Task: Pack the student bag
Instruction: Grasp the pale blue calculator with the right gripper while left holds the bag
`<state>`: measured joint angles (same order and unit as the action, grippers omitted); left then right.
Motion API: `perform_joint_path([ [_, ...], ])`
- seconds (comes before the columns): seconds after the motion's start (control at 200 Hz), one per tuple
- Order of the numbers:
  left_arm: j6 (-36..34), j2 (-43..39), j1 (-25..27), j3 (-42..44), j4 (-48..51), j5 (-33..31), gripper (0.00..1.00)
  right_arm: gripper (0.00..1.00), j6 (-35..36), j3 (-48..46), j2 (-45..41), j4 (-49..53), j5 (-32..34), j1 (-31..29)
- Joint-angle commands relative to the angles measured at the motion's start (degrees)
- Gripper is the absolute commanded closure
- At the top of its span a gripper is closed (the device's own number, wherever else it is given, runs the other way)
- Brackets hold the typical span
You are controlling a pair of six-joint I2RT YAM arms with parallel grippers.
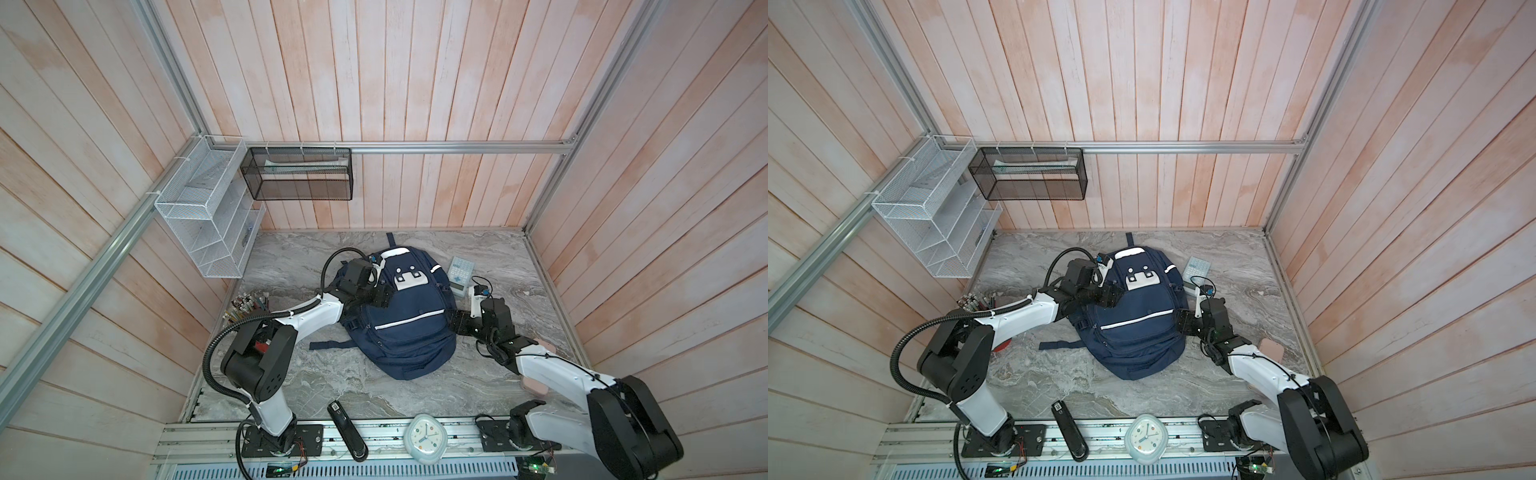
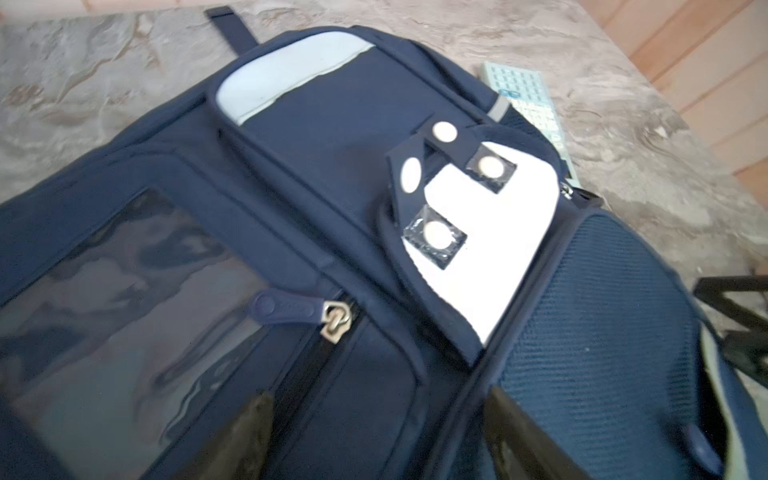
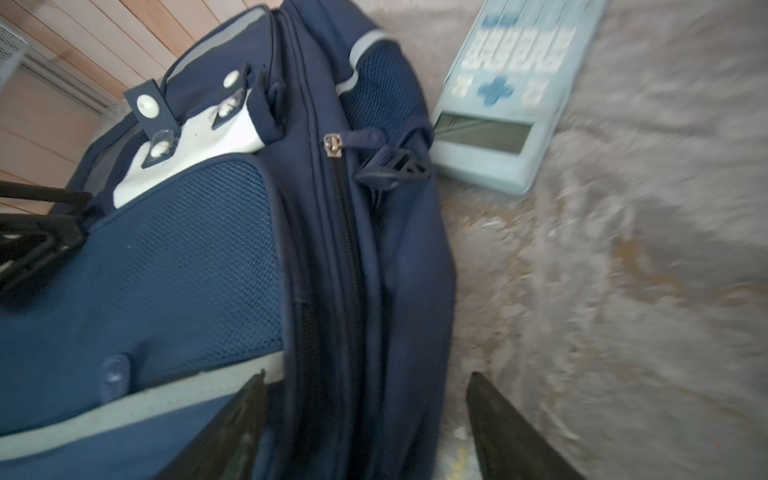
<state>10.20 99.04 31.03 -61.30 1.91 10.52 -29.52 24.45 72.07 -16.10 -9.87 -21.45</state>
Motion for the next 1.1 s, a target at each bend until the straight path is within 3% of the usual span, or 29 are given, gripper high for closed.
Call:
perform_joint_path([
  [0.0, 3.95, -0.58, 1.32, 2.90, -1.57, 6.94, 0.29, 0.35, -4.66, 2.75, 6.90, -8.79, -13.42, 0.05],
  [0.125, 7.80, -4.86, 1.97, 9.89, -2.84, 10.74, 0.43, 0.48, -2.77, 9.74, 16.45, -10.76, -17.69, 0.18],
  [0.26, 11.34, -10.49, 4.09, 15.50, -2.09, 10.71, 0.43, 0.59, -0.91, 17.61, 23.62, -10.32, -18.44, 0.23],
  [0.365, 13.55, -13.64, 6.19, 17.70, -2.96, 9.71, 0.43, 0.60, 2.07, 24.13, 27.01, -5.85, -16.06, 0.31],
  [0.44, 13.96, -14.30, 6.39, 17.23, -2.21, 8.84, 0.41, 0.55, 4.15, 28.14, 28.82, -2.36, -13.80, 0.41],
  [0.525, 13.72, -14.92, 6.34, 15.56, 0.29, 4.48, 0.36, 0.37, 6.02, 32.46, 28.87, 4.93, -10.18, 0.47],
  [0.64, 13.27, -15.97, 6.52, 11.57, 4.72, -2.07, 0.25, 0.17, 4.92, 31.25, 24.11, 6.60, -4.28, 1.08],
  [0.655, 13.15, -16.11, 6.58, 10.87, 5.31, -2.90, 0.23, 0.06, 4.54, 30.82, 23.51, 6.68, -3.16, 1.22],
  [0.67, 13.10, -16.33, 6.67, 10.30, 5.96, -3.86, 0.22, 0.02, 4.33, 30.43, 22.96, 6.65, -1.97, 1.44],
  [0.815, 9.70, -15.91, 13.43, -1.14, 16.76, -20.07, 0.14, 0.02, 3.86, 29.61, 20.48, 9.66, 10.30, 5.11],
  [0.905, 6.15, -13.20, 19.40, -7.59, 20.57, -28.06, 0.12, 0.02, 3.47, 32.65, 23.14, 13.16, 13.70, 8.10],
  [0.96, 4.78, -9.72, 21.27, -11.83, 22.60, -27.97, 0.12, 0.02, 3.93, 36.43, 26.64, 16.47, 14.07, 9.71],
  [1.095, 4.19, -2.12, 21.98, -16.47, 21.69, -18.00, 0.20, 0.02, 5.33, 48.05, 36.73, 25.95, 15.84, 11.85],
])
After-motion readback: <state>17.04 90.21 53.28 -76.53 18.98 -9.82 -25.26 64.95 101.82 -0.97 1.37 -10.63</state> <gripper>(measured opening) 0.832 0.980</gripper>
